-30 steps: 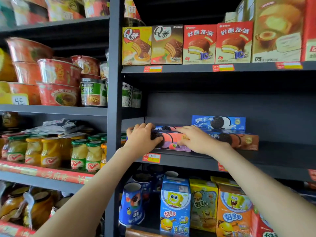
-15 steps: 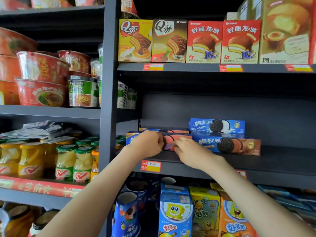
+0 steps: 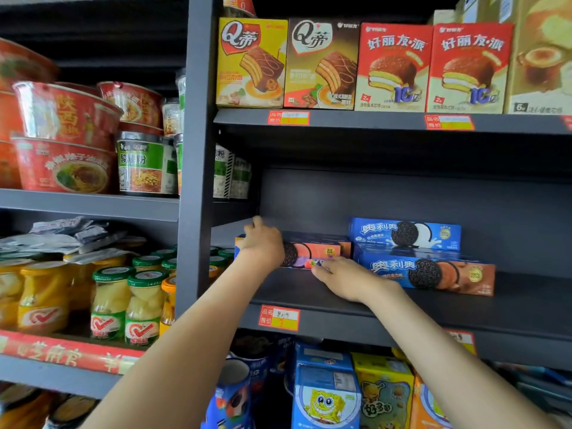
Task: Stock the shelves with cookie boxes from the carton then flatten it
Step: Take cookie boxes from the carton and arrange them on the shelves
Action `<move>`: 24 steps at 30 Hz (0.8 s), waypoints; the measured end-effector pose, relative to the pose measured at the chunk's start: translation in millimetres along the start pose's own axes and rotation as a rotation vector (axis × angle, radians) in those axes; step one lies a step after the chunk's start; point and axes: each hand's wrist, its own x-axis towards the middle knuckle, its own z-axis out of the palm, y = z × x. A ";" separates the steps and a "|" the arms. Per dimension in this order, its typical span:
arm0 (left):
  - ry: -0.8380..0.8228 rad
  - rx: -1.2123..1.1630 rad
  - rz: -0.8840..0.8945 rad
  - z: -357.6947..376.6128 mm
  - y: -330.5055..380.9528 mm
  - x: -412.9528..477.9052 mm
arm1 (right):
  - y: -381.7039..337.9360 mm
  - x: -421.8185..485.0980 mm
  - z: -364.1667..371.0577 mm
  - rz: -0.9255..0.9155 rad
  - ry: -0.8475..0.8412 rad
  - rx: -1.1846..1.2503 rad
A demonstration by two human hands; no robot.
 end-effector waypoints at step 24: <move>-0.203 -0.175 0.034 7.1 -9.8 -7.6 | -1.1 -6.8 0.3 -0.008 0.063 0.032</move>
